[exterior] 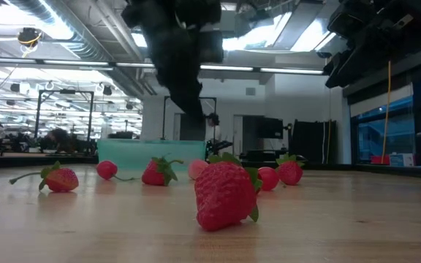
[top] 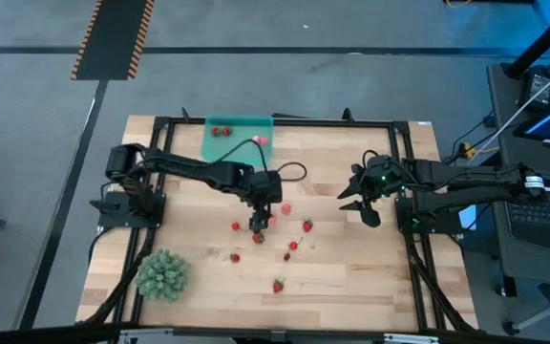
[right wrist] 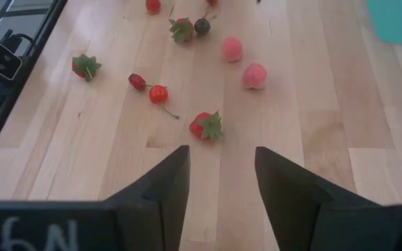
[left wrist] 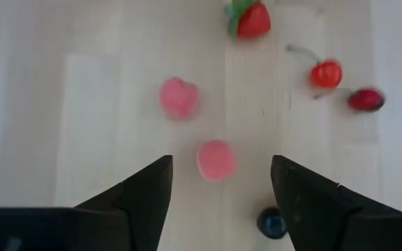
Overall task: Pick and placing Produce into tupperware
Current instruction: Put the pink peach into the blue bin
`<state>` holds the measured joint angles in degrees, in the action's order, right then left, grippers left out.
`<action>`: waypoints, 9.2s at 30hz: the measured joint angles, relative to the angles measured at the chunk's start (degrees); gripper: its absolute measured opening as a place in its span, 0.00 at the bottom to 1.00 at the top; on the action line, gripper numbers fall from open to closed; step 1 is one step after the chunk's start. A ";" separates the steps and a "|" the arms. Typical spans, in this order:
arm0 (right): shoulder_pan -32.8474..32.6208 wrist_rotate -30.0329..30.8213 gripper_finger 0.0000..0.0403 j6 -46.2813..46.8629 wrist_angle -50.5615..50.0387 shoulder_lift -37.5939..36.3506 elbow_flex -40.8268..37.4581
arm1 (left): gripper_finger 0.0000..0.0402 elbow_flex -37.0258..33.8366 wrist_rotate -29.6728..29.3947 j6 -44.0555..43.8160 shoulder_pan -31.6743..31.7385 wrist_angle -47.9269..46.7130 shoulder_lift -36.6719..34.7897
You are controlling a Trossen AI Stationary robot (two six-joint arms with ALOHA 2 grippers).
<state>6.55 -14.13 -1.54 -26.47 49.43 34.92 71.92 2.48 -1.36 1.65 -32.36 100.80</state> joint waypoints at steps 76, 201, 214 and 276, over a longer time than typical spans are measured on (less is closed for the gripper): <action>0.01 0.02 0.41 -0.17 -0.02 -0.02 0.00 | 0.22 2.40 -4.12 1.96 5.95 0.30 -1.00; 0.01 0.02 0.41 3.21 -0.27 -0.01 -0.01 | 0.41 27.47 4.14 5.72 7.01 -28.12 12.20; 0.00 0.02 0.41 4.00 -0.86 0.00 -0.07 | 0.58 25.36 2.96 8.28 6.13 -22.73 13.31; 0.02 0.10 0.41 3.97 -1.67 0.00 -0.07 | 0.50 4.85 4.88 6.46 5.37 13.84 18.13</action>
<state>6.57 -14.03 2.42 -28.14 49.43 34.85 76.77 7.36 5.10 7.02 -18.52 118.93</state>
